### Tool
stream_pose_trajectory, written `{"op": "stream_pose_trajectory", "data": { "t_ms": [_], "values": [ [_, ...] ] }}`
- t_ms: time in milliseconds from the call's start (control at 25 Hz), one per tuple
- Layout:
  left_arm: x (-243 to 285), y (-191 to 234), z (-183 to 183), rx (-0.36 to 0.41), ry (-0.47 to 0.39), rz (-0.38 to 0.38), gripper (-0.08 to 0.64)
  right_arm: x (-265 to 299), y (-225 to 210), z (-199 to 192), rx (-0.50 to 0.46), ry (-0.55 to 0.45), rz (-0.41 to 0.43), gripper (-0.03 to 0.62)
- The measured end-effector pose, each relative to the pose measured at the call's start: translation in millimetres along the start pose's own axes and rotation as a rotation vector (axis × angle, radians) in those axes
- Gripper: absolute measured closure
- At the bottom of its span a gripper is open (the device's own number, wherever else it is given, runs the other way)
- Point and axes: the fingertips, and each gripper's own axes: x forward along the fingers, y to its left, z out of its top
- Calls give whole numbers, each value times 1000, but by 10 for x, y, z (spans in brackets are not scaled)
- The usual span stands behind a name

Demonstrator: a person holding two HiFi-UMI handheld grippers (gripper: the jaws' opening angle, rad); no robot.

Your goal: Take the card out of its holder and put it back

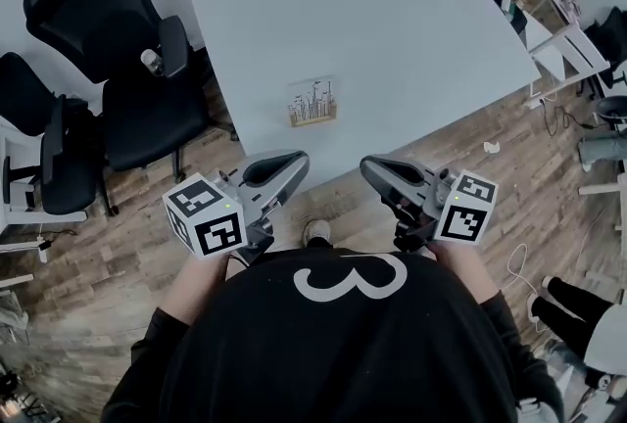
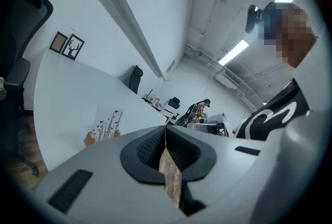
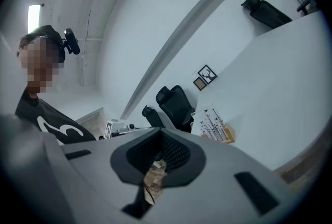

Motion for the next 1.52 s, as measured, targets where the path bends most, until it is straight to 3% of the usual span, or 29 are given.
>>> {"op": "stream_pose_trajectory", "data": {
  "t_ms": [240,680,920,1040,1160,1240,1520],
  "values": [
    [41,377,56,-12,19,41,545,147,-257,87,-37,10,-20,583],
    [154,995,157,43,66,130,545,181,-349,327,-241,-12,-27,583],
    [225,1283,121,70,124,138,545,118,-494,378,-221,-30,-52,583],
    [274,1356,95,86,148,107,536,138,-562,348,-205,-21,-59,583],
    [350,1394,71,132,187,65,459,169,-609,340,-192,-13,-61,583],
    [396,1450,56,171,206,58,448,179,-639,331,-184,-11,-63,583],
    [490,1531,-16,204,204,10,448,166,-695,198,-144,0,-72,583]
  ]
}}
